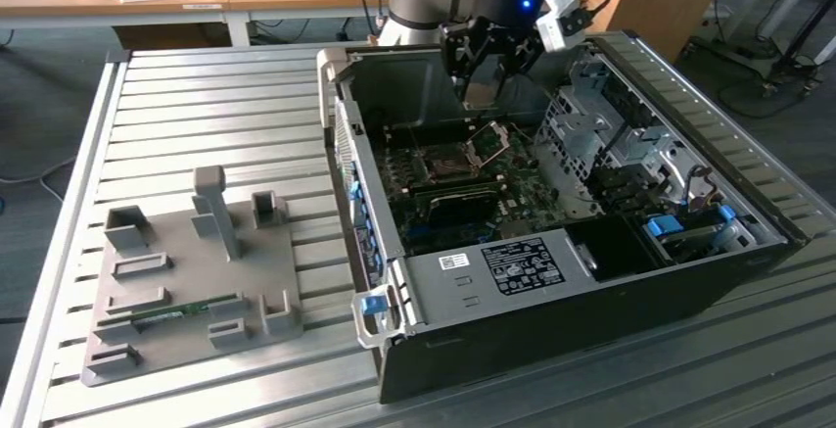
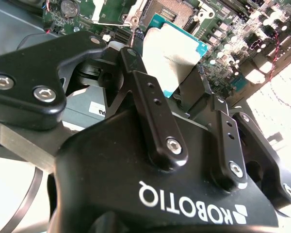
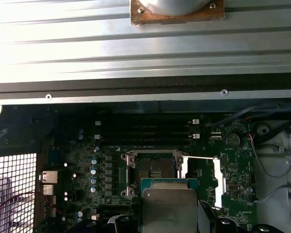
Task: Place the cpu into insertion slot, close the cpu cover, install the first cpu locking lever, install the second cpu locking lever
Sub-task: 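Place the cpu into insertion slot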
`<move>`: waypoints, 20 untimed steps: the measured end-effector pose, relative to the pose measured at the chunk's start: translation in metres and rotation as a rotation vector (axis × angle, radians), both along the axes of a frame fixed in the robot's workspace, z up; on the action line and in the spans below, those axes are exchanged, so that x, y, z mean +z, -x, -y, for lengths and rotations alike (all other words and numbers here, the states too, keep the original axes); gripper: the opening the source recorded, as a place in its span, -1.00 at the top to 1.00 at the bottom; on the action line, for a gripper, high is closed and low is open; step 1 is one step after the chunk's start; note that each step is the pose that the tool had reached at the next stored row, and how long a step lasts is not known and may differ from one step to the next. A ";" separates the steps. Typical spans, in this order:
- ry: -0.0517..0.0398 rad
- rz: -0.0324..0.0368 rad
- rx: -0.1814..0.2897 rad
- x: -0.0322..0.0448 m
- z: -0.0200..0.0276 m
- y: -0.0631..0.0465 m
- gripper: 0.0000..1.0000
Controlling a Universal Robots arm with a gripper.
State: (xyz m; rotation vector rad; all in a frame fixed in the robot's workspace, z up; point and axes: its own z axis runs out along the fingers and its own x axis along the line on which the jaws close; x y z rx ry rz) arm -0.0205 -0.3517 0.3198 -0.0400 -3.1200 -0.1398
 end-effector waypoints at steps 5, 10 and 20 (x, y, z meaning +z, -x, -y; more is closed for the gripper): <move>-0.0003 0.0001 0.000 -0.0010 0.0000 0.000 -0.07; 0.0002 -0.0001 0.000 -0.0027 0.0000 0.000 -0.07; -0.0004 0.0002 0.000 -0.0044 0.0000 0.000 -0.07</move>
